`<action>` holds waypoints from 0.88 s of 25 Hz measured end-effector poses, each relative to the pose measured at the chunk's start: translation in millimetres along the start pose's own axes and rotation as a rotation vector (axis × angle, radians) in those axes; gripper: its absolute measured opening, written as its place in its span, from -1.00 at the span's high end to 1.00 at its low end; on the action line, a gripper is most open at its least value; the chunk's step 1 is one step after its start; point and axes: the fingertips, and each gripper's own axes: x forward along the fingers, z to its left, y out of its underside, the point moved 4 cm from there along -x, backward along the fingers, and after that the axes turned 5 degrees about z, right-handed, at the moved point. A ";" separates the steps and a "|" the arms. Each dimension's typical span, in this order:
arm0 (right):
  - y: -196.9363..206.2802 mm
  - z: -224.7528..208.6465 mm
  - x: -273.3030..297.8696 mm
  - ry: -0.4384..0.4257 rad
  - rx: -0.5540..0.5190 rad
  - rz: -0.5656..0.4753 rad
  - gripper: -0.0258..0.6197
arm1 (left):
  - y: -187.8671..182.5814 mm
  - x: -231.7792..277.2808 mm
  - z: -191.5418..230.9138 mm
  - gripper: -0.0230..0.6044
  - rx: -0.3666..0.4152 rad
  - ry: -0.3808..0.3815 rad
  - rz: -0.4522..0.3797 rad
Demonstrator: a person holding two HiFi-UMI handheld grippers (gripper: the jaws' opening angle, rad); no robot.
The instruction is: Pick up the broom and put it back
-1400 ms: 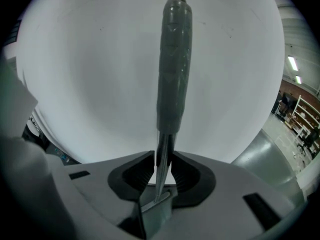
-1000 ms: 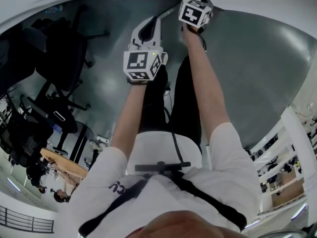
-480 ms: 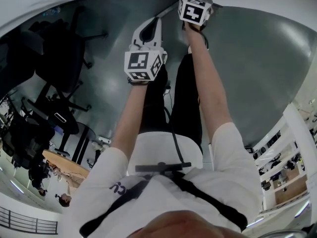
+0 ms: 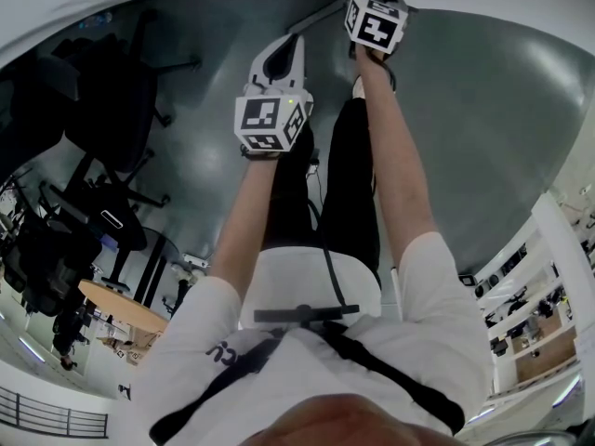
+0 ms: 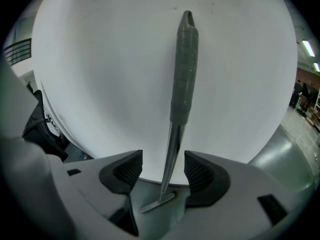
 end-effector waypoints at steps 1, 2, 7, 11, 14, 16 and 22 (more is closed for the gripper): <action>2.3 -1.9 -0.5 -0.002 0.001 0.003 0.16 | 0.5 0.2 -1.3 0.90 0.000 0.001 0.000; 4.2 -3.8 -1.0 -0.004 0.002 0.005 0.15 | 1.1 0.3 -2.8 0.90 0.000 0.002 0.001; 8.1 -9.7 -8.7 -0.011 0.005 -0.007 0.15 | 3.5 0.5 -4.1 0.90 0.000 0.002 0.002; 16.1 -19.1 -38.5 -0.019 0.028 -0.029 0.16 | -0.2 -2.5 -9.4 0.90 0.014 0.000 0.000; 23.0 -24.1 -72.2 -0.026 0.021 -0.044 0.16 | -10.1 -9.6 -15.7 0.90 0.040 0.001 -0.007; 25.2 -25.4 -101.5 -0.034 0.008 -0.052 0.16 | -19.8 -19.1 -22.0 0.90 0.055 0.002 -0.013; 12.0 -25.6 -202.2 -0.059 -0.040 -0.138 0.16 | -48.0 -61.2 -57.0 0.90 0.101 0.030 -0.035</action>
